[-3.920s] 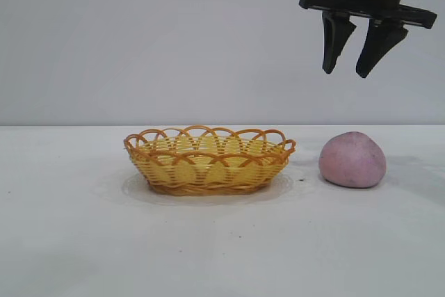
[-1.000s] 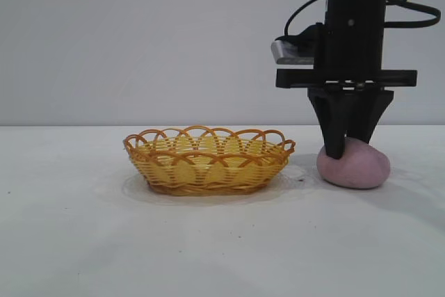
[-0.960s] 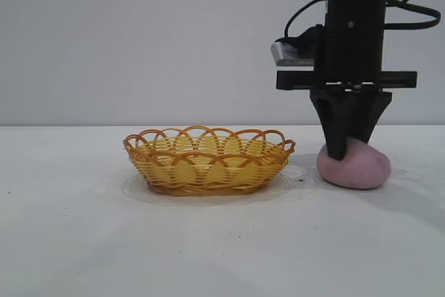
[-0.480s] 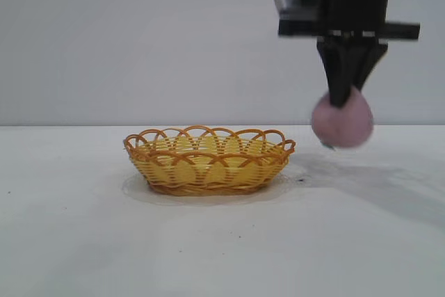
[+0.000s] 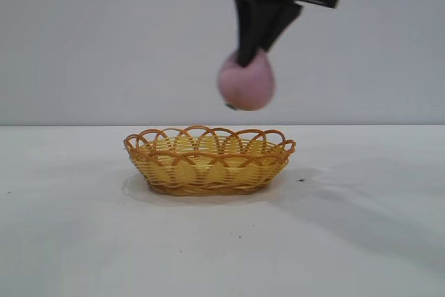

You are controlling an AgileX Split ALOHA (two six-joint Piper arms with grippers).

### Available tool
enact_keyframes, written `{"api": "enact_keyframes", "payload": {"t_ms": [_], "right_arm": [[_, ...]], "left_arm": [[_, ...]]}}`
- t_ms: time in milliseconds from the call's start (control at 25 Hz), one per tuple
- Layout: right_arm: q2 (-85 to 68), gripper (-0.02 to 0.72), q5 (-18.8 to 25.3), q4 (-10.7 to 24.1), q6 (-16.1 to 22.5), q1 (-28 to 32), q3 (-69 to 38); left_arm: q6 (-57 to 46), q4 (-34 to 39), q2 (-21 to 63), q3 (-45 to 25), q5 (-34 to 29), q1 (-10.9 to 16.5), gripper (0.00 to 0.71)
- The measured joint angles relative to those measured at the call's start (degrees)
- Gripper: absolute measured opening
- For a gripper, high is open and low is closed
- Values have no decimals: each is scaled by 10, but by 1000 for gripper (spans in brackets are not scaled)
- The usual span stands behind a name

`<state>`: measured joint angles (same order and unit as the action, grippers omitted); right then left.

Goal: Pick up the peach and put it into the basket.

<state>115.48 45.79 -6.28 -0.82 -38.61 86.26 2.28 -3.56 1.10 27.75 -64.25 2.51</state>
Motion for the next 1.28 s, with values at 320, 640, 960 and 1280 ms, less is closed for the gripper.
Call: {"api": "enact_keyframes", "payload": {"t_ms": [320, 640, 960, 1280], "right_arm": [[25, 271, -2, 1, 0, -1, 0], [17, 356, -1, 2, 0, -1, 0], [-50, 356, 11, 15, 0, 47, 0], [-56, 356, 44, 52, 0, 170, 0]], "left_arm": [[0, 0, 0, 0, 0, 0, 461], [0, 0, 0, 0, 0, 0, 461], [0, 0, 0, 0, 0, 0, 461], [0, 0, 0, 0, 0, 0, 461]]}}
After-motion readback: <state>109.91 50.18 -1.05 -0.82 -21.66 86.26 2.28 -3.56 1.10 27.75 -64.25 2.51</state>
